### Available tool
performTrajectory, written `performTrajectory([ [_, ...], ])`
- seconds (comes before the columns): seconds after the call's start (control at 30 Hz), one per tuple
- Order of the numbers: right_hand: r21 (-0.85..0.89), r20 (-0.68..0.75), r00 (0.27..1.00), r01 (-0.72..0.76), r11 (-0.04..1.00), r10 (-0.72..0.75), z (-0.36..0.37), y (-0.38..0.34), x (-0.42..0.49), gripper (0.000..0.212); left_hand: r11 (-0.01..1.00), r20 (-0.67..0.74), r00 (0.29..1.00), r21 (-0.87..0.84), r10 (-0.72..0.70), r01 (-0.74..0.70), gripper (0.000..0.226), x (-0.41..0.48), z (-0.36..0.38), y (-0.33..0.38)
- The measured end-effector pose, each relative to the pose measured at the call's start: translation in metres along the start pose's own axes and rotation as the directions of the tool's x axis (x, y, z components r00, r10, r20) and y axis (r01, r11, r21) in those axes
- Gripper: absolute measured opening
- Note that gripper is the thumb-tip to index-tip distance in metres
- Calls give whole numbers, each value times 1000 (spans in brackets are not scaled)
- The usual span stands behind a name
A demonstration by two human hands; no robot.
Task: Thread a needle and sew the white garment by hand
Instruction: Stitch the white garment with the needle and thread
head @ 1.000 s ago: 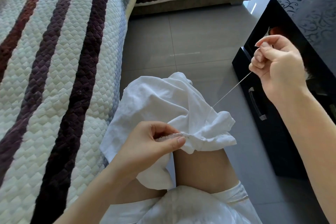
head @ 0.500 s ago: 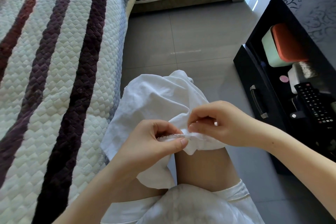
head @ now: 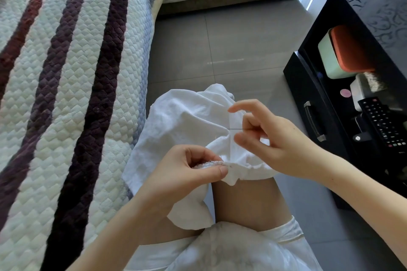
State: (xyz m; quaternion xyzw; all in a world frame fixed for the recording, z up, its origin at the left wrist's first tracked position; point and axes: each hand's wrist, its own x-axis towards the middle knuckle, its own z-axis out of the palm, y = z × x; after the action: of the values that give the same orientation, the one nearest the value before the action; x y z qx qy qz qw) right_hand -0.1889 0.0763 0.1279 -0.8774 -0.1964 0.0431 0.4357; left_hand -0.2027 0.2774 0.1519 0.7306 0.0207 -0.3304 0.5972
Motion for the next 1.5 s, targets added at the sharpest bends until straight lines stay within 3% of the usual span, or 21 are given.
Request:
performTrajectory([
  [0.07,95,37,999,-3,995,-1,0,1,-6,18,1000,2,1000,0,-2,2,11,1,-1,-2],
  [0.13,45,52,998,23,999,-26,3,1,-11,11,1000,15,1000,1,2,-2,11,1,-1,-2],
  [0.37,-42,53,998,33,999,-31,10,6,-16,12,1000,22,1000,-4,17,-17,5,2,-1,0],
  [0.93,250,128,991,-67,966,36,17,5,-18,20,999,60,998,53,7,-10,5,3,-6,3],
  [1.23,295,132,991,-65,953,27,14,1,-16,23,1000,90,996,26,-2,0,4,3,-7,3],
  [1.5,458,192,981,-125,880,39,14,-4,-14,16,1000,161,987,-23,11,-7,5,4,-9,0],
])
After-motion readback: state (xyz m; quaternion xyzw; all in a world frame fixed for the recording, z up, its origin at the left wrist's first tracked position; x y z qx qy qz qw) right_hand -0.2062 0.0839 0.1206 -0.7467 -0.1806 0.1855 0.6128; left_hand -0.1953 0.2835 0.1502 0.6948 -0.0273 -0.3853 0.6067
